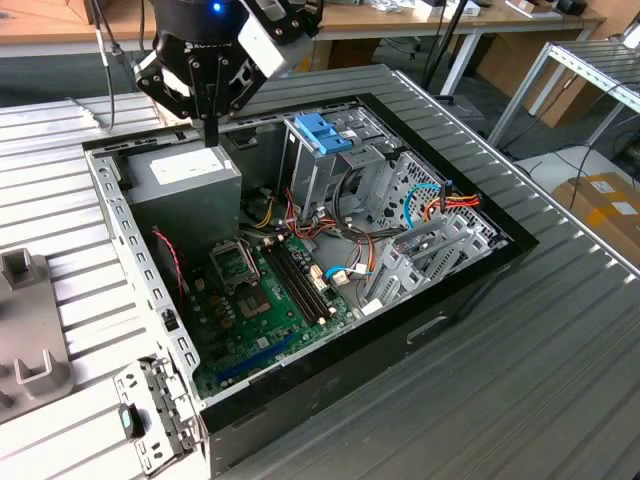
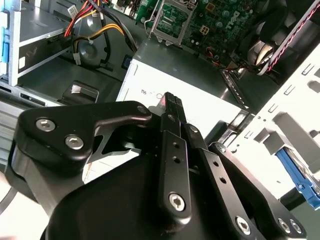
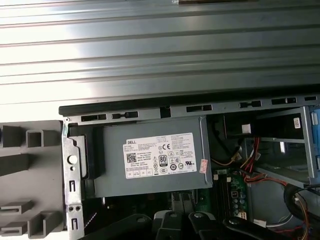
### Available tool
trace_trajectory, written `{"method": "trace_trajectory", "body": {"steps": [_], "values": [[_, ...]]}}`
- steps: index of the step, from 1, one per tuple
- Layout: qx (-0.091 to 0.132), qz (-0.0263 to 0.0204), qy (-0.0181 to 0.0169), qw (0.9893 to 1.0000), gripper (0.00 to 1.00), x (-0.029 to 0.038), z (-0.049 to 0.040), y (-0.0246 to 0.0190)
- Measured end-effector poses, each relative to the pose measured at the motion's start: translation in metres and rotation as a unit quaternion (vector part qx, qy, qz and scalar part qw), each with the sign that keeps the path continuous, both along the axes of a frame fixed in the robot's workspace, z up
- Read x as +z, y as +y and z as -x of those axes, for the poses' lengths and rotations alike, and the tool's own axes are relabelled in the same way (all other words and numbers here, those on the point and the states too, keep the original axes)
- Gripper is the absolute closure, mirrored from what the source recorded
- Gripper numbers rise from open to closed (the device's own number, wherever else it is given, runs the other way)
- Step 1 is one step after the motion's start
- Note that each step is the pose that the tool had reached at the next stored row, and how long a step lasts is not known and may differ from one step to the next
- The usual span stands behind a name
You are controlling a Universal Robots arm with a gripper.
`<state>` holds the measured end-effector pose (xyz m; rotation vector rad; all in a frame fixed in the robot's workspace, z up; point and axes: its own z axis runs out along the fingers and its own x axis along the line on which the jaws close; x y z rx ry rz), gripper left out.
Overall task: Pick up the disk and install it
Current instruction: 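Reach for the disk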
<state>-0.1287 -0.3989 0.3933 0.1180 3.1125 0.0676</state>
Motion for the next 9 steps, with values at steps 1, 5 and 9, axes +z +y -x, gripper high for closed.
{"method": "trace_trajectory", "body": {"steps": [1, 5, 9], "values": [[0.0, 0.0, 0.0, 1.0, 0.9, 0.0, 0.0004, 0.0], [0.0, 0.0, 0.0, 1.0, 0.9, 0.0, 0.0029, 0.0], [0.0, 0.0, 0.0, 1.0, 0.9, 0.0, 0.0052, 0.0]]}}
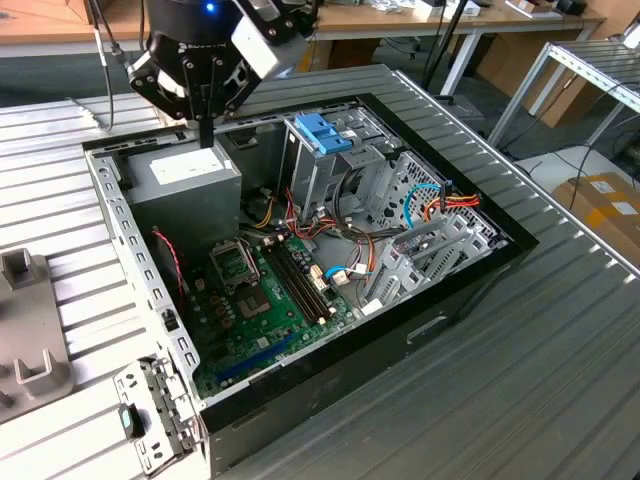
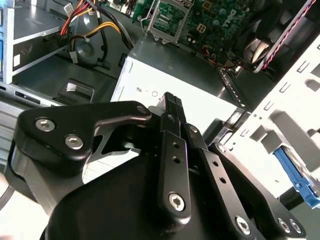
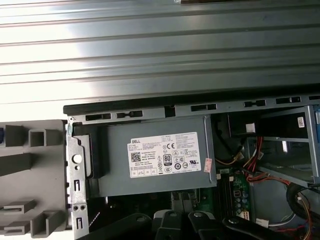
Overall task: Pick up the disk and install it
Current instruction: 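Reach for the disk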
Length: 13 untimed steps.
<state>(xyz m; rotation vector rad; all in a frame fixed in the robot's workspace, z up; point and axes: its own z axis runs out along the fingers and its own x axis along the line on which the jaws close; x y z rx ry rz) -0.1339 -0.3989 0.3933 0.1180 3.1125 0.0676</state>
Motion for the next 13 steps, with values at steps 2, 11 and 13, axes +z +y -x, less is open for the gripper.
{"method": "trace_trajectory", "body": {"steps": [2, 11, 13], "values": [[0.0, 0.0, 0.0, 1.0, 0.9, 0.0, 0.0011, 0.0], [0.0, 0.0, 0.0, 1.0, 0.9, 0.0, 0.0062, 0.0], [0.0, 0.0, 0.0, 1.0, 0.9, 0.0, 0.0073, 0.0]]}}
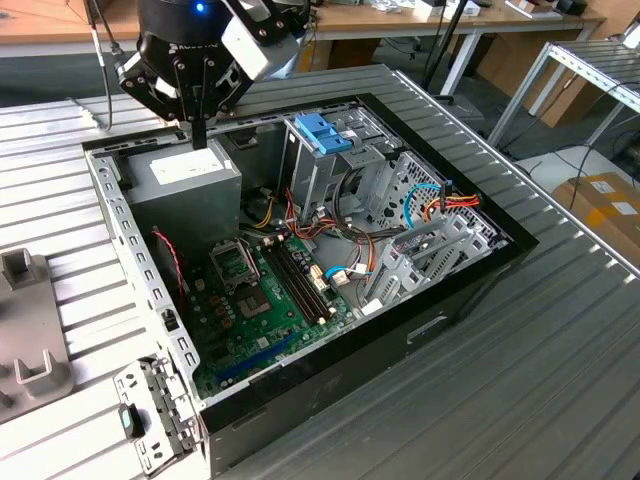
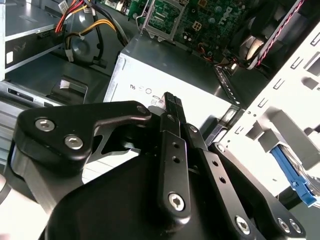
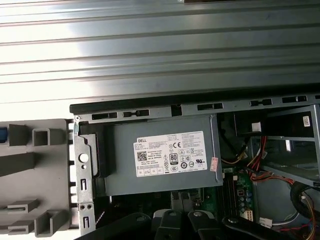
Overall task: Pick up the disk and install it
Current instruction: 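Reach for the disk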
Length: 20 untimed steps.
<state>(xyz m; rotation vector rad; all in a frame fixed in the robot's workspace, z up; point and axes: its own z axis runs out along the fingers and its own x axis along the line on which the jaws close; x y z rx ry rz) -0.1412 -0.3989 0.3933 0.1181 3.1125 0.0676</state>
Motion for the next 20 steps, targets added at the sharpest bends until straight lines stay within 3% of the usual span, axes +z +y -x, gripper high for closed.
{"method": "trace_trajectory", "body": {"steps": [20], "values": [[0.0, 0.0, 0.0, 1.0, 0.9, 0.0, 0.0129, 0.0]]}}
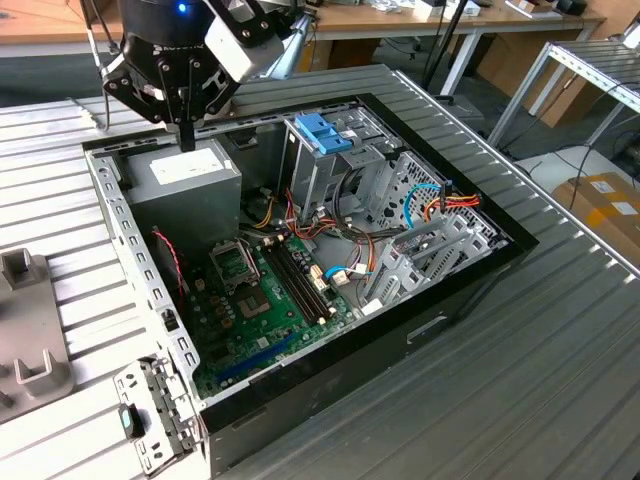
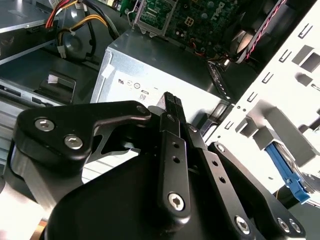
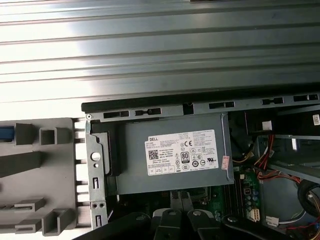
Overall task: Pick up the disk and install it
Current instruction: 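Reach for the disk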
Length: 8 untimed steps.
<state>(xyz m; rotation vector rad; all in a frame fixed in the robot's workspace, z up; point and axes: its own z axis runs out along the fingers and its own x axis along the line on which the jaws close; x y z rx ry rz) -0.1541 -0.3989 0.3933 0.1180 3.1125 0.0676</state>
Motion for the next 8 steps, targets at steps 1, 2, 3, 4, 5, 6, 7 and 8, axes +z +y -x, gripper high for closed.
{"method": "trace_trajectory", "body": {"steps": [1, 2, 3, 4, 5, 6, 7, 8], "values": [[0.0, 0.0, 0.0, 1.0, 0.9, 0.0, 0.0007, 0.0], [0.0, 0.0, 0.0, 1.0, 0.9, 0.0, 0.0013, 0.0], [0.0, 0.0, 0.0, 1.0, 0.9, 0.0, 0.0018, 0.0], [0.0, 0.0, 0.0, 1.0, 0.9, 0.0, 0.0024, 0.0], [0.0, 0.0, 0.0, 1.0, 0.9, 0.0, 0.0031, 0.0], [0.0, 0.0, 0.0, 1.0, 0.9, 0.0, 0.0038, 0.0], [0.0, 0.0, 0.0, 1.0, 0.9, 0.0, 0.0046, 0.0], [0.0, 0.0, 0.0, 1.0, 0.9, 0.0, 0.0053, 0.0]]}}
